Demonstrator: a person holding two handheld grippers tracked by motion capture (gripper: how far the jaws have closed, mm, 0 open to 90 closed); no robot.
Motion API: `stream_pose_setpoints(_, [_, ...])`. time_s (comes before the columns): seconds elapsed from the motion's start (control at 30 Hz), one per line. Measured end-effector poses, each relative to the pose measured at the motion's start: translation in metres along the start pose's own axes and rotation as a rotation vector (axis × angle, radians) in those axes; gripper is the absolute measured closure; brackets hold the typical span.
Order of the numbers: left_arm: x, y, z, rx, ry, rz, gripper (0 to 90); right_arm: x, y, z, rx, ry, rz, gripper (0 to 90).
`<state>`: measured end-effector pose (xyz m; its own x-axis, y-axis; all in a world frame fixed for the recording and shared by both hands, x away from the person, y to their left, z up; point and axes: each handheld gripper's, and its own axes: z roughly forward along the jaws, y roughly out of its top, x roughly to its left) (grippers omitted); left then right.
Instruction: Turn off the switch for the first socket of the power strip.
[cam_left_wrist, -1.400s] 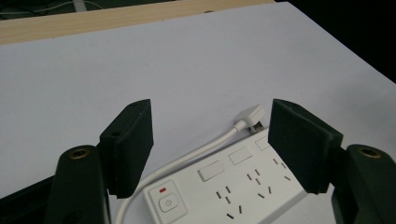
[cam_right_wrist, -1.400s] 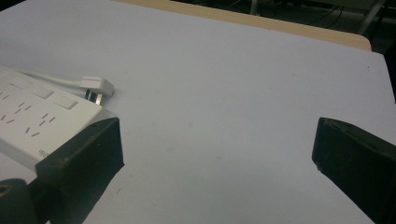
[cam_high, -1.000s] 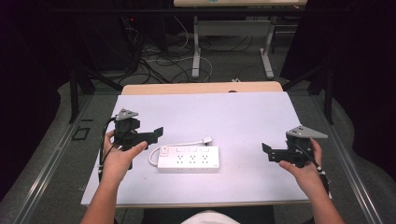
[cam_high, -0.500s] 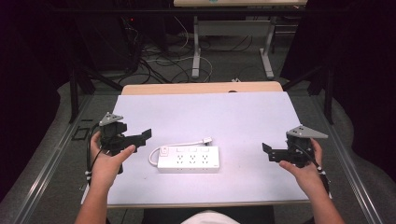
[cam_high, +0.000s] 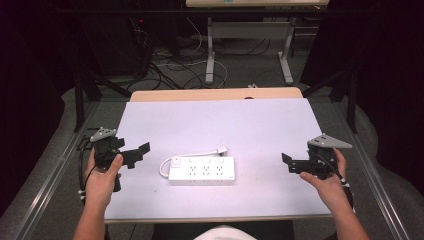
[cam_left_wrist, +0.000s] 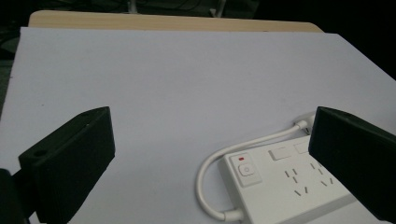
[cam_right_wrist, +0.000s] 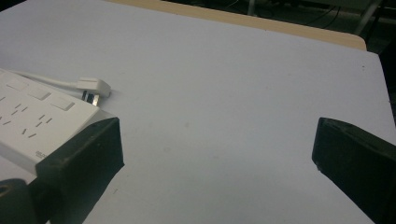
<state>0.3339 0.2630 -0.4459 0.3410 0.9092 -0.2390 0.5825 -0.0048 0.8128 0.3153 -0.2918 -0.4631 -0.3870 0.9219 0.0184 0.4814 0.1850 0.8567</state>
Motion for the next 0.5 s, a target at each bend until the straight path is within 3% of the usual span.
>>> stream_pose_setpoints(0.5, [0.03,-0.017,0.008,0.029,0.073,-0.02,0.3,-0.003,-0.004,0.005,0.015,0.001,0.005,1.3])
